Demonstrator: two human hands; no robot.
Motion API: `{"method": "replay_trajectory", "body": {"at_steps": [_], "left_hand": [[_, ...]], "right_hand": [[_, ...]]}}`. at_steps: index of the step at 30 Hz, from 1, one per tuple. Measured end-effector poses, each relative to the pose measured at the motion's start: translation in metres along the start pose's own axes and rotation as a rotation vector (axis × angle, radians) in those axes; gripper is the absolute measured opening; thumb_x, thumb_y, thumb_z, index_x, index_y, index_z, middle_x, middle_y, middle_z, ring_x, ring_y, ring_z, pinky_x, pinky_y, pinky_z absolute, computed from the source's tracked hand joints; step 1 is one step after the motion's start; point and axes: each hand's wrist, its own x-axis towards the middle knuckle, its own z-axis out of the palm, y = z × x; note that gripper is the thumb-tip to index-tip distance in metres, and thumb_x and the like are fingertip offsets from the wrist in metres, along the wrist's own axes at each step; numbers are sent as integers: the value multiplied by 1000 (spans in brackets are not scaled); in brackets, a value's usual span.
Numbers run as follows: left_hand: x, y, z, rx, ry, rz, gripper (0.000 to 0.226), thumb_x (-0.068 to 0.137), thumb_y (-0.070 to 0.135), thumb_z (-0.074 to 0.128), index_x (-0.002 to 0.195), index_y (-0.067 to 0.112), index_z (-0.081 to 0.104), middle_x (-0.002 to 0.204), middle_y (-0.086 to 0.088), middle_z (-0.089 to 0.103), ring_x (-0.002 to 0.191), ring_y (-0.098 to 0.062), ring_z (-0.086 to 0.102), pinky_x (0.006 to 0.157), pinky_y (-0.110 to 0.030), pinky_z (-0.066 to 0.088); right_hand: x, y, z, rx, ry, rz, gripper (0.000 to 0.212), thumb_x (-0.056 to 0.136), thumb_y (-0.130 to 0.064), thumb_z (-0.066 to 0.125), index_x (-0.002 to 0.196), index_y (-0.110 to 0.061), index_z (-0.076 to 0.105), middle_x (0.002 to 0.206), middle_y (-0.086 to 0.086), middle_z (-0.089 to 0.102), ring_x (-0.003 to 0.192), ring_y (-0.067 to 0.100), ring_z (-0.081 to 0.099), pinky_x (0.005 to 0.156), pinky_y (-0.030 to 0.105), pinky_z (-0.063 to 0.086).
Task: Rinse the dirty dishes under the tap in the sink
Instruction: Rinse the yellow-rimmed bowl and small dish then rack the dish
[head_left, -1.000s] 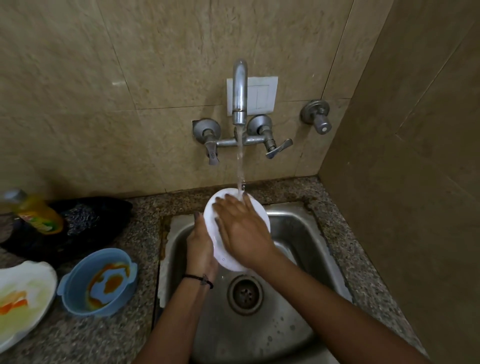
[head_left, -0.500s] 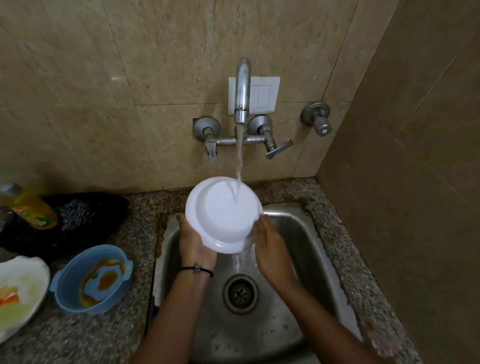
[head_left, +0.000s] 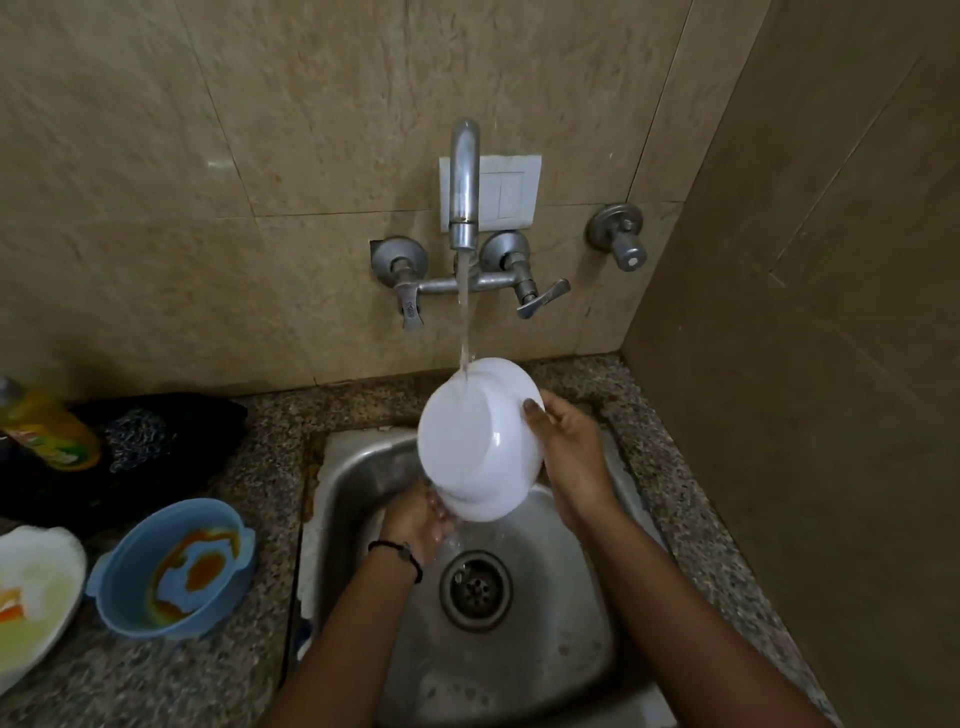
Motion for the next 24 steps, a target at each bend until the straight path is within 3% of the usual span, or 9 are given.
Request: {"method": "replay_trajectory", "body": {"at_steps": [4,6,8,10,12,17,19,21,24], "left_hand": [[5,19,-5,139,-145,-120,57,95,56,36,132,14,48,128,-17,59,116,-36,56,92,-53,48],[10,33,-9,109,-219,-183,72,90,69,28,127,12,52,125,-20,62,114,-39,58,88,-58,49],[9,46,-13,71,-255,-221,74,90,69,29,122,10,58,115,-21,67,101,-38,65,76,-57,55],[7,51,-16,91,-236,-208,64,91,61,36,121,10,62,107,-19,71,93,-36,68,69,-52,58],[6,48,-17,86,-203,-144,55,93,52,40,125,13,60,101,-15,73,91,-33,67,69,-46,57],[-1,34,-5,6,-290,-61,54,96,52,32,124,13,58,101,-11,75,87,-28,72,70,-36,57],[-3,30,1,-9,-273,-71,62,95,58,29,117,10,61,95,-13,75,81,-26,73,67,-34,57],[-3,27,4,-54,-257,-91,69,91,65,32,118,8,61,98,-16,74,90,-29,71,74,-37,54],[-2,26,7,-129,-195,-60,56,91,62,36,115,19,63,91,-8,76,95,-25,66,80,-40,48]], "right_hand": [[-3,-12,-5,-305,-246,-148,29,92,-18,58,117,-33,62,106,-8,69,98,12,64,86,30,52],[-14,-12,-9,-499,-443,-239,30,91,-17,60,110,-39,64,103,-19,67,90,-9,62,77,7,46],[-21,-9,-16,-708,-570,-408,31,88,-10,63,112,-31,69,111,-23,61,100,-17,53,82,-3,37],[-23,-2,-19,-871,-648,-551,39,86,-3,61,115,-27,68,122,-20,59,114,-8,50,94,3,36],[-27,7,-17,-998,-690,-616,44,85,-3,58,119,-29,65,131,-12,59,124,5,50,102,19,42],[-40,19,13,-1208,-780,-759,45,97,-27,44,140,-12,43,146,8,44,138,21,35,115,39,25],[-32,19,26,-1282,-760,-720,46,101,-27,34,144,-9,36,151,10,35,143,22,26,117,46,15],[-20,18,36,-1347,-749,-660,49,102,-28,28,148,-9,27,157,8,23,146,20,14,118,46,9],[-5,17,51,-1389,-681,-616,52,102,-30,26,150,-11,18,159,4,13,147,19,4,119,46,2]]}}
